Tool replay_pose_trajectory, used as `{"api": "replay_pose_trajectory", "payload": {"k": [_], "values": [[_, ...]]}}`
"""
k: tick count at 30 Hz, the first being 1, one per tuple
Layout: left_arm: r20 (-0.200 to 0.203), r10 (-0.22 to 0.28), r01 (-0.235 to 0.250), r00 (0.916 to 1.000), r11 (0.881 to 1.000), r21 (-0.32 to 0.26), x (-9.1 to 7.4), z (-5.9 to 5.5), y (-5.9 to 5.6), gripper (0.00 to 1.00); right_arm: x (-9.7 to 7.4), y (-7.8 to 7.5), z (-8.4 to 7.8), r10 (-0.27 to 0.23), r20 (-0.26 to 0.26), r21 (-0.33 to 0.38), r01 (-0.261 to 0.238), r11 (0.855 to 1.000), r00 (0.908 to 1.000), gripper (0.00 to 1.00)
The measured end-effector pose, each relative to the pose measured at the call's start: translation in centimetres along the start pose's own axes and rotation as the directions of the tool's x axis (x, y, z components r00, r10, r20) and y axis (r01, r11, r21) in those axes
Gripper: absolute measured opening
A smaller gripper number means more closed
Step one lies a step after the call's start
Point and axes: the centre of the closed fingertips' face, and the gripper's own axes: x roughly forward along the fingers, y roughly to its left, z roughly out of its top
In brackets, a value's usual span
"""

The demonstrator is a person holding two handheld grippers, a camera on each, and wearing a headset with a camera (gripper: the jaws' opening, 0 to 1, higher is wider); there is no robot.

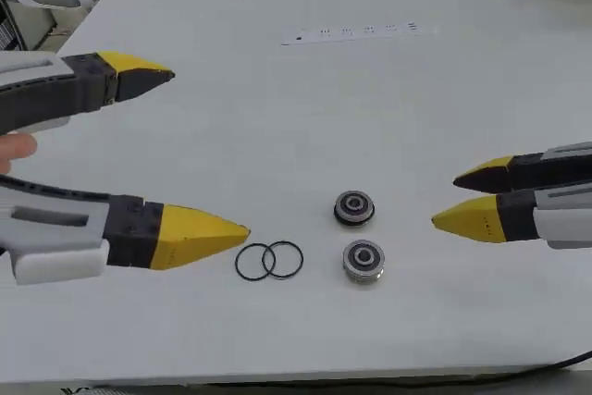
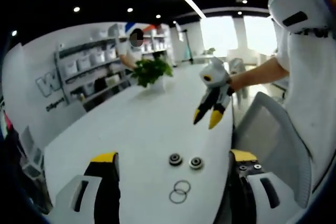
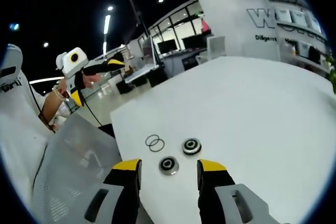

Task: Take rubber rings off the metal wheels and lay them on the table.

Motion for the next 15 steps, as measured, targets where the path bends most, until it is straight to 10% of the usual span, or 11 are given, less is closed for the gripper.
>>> {"api": "replay_pose_trajectory", "payload": {"k": [15], "values": [[0.030,-0.099,0.096,0.9946,0.990,0.101,3.4,2.9,0.9,0.84,0.8,-1.0,-2.3,-0.010,-0.020,0.061,0.011,0.998,0.9997,0.39]]}}
